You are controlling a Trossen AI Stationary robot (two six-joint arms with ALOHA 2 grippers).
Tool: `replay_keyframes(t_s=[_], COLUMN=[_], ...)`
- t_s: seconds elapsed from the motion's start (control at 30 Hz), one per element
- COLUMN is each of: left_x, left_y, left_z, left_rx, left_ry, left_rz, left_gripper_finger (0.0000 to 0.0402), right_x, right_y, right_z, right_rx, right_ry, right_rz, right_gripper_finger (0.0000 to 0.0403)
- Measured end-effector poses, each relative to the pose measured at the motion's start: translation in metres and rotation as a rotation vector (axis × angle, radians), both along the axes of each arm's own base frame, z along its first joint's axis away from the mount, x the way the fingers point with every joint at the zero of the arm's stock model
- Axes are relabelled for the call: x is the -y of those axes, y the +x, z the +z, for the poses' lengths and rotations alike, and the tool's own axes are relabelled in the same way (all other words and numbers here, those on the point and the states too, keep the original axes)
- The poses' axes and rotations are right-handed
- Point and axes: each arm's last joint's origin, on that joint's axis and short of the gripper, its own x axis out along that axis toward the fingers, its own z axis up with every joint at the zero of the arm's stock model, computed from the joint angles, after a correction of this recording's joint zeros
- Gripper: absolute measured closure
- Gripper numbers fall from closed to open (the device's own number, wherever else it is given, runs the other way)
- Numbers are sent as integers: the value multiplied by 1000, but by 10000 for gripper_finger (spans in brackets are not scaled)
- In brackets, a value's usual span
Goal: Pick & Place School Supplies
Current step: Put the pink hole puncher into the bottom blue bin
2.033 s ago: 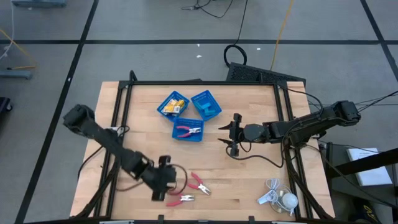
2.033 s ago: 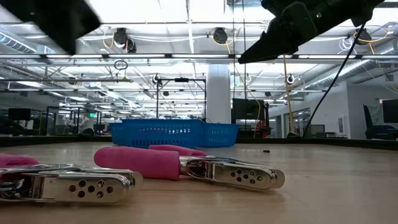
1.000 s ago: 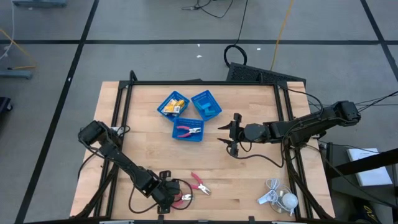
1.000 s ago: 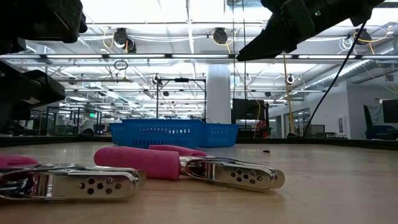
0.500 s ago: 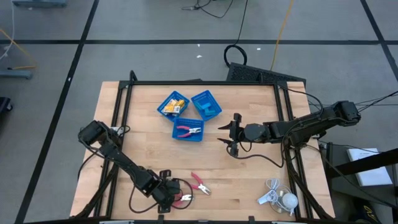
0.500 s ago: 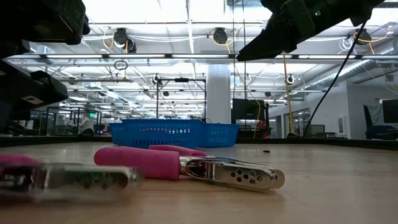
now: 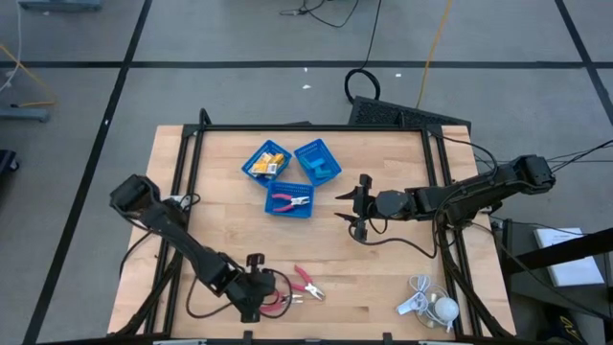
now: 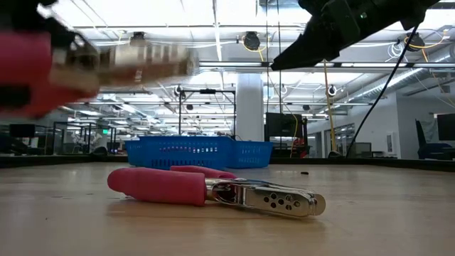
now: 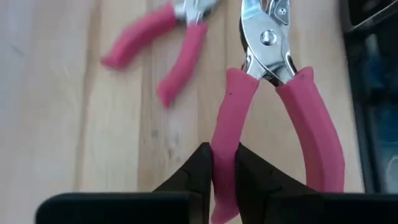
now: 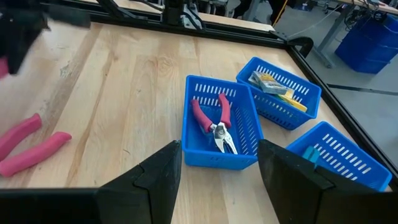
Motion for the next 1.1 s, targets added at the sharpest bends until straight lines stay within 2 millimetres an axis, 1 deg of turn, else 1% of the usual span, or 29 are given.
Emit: replay_keyframes(t_s=[0.07, 0.27, 0.37, 0.47, 0.6, 0.67, 0.73, 0.87, 0.97, 1.03, 1.1], left_x=[-3, -14, -21, -29, -41, -49, -58, -77, -94, -107, -119], left_y=[0, -8, -14, -21, -27, -30, -30, -31, -30, -32, -32], left_z=[10, 42, 58, 70, 80, 80, 74, 51, 39, 33, 35], left_rx=[43, 170, 226, 263, 272, 274, 287, 337, 385, 387, 415], left_ry=[6, 87, 150, 223, 279, 293, 292, 293, 270, 269, 265], left_rz=[-11, -19, -16, -20, -23, -4, 21, 47, 68, 71, 75], left_gripper_finger=[364, 364, 350, 342, 360, 365, 365, 363, 355, 356, 363], right_x=[0, 0, 0, 0, 0, 0, 0, 0, -3, -5, -7], right_y=[0, 0, 0, 0, 0, 0, 0, 0, 1, 1, 2], right_z=[0, 0, 0, 0, 0, -1, -1, -1, 0, 2, 3], right_rx=[-3, -4, -5, -6, -7, -13, -14, -14, 1, 16, 29], right_ry=[-1, -1, -4, -13, -14, -15, -15, -8, 45, 80, 108], right_rz=[0, 0, 1, 5, 6, 7, 8, 19, 86, 159, 224], right_gripper_finger=[202, 202, 202, 202, 202, 202, 202, 202, 202, 202, 202])
